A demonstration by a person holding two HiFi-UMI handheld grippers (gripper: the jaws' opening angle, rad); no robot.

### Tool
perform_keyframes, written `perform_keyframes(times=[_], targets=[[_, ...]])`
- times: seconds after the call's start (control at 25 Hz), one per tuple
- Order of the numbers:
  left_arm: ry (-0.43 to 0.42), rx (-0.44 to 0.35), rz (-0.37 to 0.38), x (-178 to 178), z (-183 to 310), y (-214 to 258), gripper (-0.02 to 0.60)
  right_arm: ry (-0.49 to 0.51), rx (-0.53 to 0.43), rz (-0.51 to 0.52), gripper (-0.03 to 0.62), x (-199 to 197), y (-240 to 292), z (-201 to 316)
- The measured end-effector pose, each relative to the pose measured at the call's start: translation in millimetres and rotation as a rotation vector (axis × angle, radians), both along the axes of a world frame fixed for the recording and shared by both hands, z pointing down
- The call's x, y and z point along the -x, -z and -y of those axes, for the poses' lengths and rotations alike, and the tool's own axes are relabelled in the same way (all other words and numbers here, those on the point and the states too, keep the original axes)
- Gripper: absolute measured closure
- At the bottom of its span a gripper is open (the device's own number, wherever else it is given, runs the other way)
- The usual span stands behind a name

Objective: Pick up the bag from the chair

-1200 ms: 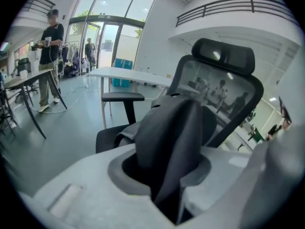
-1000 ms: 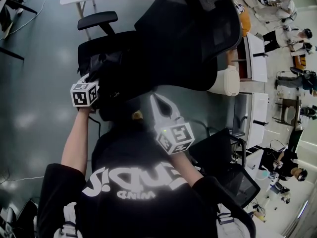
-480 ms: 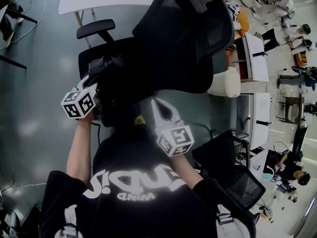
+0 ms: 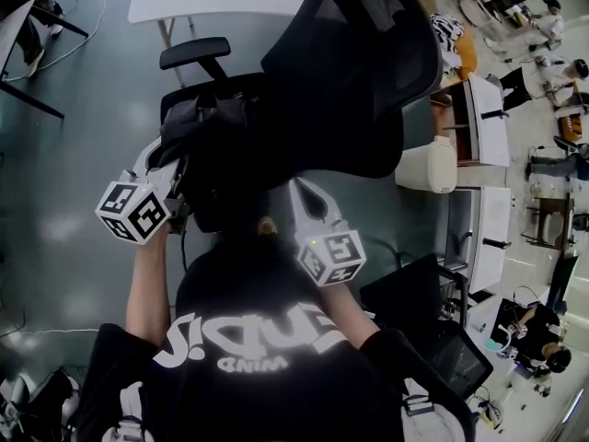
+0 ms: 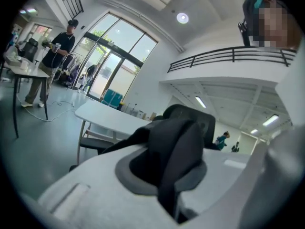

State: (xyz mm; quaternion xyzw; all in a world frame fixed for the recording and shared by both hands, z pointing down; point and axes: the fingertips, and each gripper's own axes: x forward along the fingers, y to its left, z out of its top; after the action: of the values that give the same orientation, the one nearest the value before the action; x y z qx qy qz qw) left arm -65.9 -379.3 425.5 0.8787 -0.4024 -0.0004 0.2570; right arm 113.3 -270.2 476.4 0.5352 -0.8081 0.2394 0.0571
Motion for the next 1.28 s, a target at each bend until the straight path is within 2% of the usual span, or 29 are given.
perform_keyframes(times=[0.32, 0.68, 0.84, 1.28], targets=[[0.082, -0.051, -0.107, 0, -29, 68, 0.549, 0.064, -0.028, 0.026, 0.594, -10, 9, -3], [0.241, -0.118, -0.141, -1, -82, 103, 0.549, 0.219, -0.038, 0.048, 0.594, -24, 5, -22], [0.350, -0.151, -0.151, 21, -126, 121, 0.549, 0.324, -0.049, 0.053, 0.594, -9, 11, -36], [0.501, -0.199, -0.142, 71, -230, 147, 0.548, 0.520, -0.036, 0.071, 0.594, 52, 14, -92]])
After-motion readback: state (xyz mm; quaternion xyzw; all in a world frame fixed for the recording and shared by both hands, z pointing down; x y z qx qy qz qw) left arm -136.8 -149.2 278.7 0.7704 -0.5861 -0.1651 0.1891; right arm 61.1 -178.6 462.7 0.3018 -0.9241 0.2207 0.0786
